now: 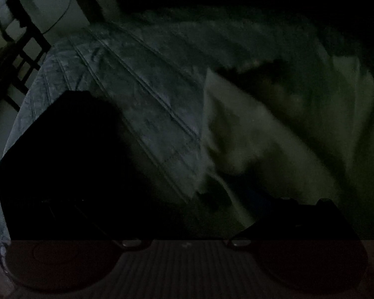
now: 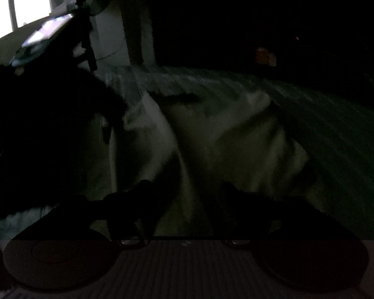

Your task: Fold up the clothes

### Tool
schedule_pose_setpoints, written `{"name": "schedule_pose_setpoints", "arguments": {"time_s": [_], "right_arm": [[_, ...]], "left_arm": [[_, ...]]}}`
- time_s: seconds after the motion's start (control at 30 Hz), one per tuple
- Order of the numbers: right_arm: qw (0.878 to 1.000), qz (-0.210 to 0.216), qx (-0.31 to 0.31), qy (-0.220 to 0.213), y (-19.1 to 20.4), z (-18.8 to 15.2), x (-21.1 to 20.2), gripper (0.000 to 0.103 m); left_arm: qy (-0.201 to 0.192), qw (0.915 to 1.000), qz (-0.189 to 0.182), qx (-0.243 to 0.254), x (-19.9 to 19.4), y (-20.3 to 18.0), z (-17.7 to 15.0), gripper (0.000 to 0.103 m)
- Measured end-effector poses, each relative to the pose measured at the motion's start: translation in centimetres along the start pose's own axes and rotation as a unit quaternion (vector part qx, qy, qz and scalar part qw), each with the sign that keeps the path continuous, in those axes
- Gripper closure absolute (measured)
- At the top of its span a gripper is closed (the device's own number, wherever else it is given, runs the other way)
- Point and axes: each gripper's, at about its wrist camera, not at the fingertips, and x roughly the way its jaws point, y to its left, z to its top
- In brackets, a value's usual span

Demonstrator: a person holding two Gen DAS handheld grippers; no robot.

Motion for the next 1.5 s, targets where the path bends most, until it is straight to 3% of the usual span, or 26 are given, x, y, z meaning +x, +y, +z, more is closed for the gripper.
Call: {"name": "schedule_pose_setpoints", "arguments": {"time_s": [0.1,0.27,0.33,0.4,0.47,0.53,0.63,0.73,0.8,0.9,1.03,1.17,1.3,1.37,1.5], "right_arm": [[1.0,0.012,-0.018,-0.001,1.0,1.9,2.8,0.052],[0.993,0.027,-0.094,0.059,2.4,1.1,6.3,0.052],[0.989,0.024,-0.132,0.065,2.3,0.3,5.0,0.052],[0.988,0.022,-0.13,0.08,1.0,-0.6,3.2,0.051],[0.987,0.011,-0.127,0.093,-0.3,-1.7,1.2,0.041],[0.988,-0.005,-0.119,0.102,-1.5,-2.8,-0.6,0.041],[0.988,-0.028,-0.124,0.09,-1.5,-2.2,-1.3,0.042],[0.99,-0.018,-0.116,0.08,-1.9,-1.1,-0.4,0.043],[0.991,-0.012,-0.111,0.074,-2.1,-0.3,0.3,0.036],[0.993,-0.003,-0.104,0.064,-2.4,0.9,1.3,0.035],[0.994,0.009,-0.094,0.051,-2.8,2.5,2.5,0.042],[1.0,-0.006,-0.008,0.004,-7.1,6.9,4.0,0.047],[0.998,0.003,0.062,0.009,-10.5,10.3,9.0,0.06],[0.993,0.012,0.12,0.009,-12.6,10.9,11.1,0.061],[0.98,-0.038,0.195,0.004,-16.3,9.9,13.1,0.068]], "left_arm": [[0.008,0.9999,0.012,-0.003,0.7,0.5,-0.1,0.0],[0.011,0.9998,0.015,0.002,1.0,0.5,-0.6,0.0],[0.007,0.9998,0.017,0.01,0.8,0.4,-0.8,0.0],[0.006,0.9998,0.016,0.01,0.8,0.4,-0.9,0.0],[0.007,0.9998,0.016,0.009,0.7,0.4,-0.9,0.0],[0.006,0.9997,0.02,0.011,0.6,0.4,-0.9,0.0],[0.0,0.9992,0.033,0.021,0.4,0.0,-0.9,0.0],[-0.007,0.9982,0.048,0.037,0.1,-0.6,-1.0,0.0],[-0.008,0.9975,0.053,0.046,0.2,-0.8,-1.1,0.0],[-0.015,0.9962,0.059,0.063,0.1,-0.9,-1.0,0.0],[-0.014,0.9965,0.056,0.061,0.3,-0.7,-1.2,0.0],[-0.013,0.997,0.052,0.057,0.3,-0.5,-1.2,0.0],[-0.012,0.9974,0.048,0.053,0.4,-0.4,-1.3,0.0],[-0.011,0.9974,0.046,0.053,0.4,-0.3,-1.3,0.0],[-0.013,0.997,0.047,0.06,0.4,-0.2,-1.5,0.0]]}}
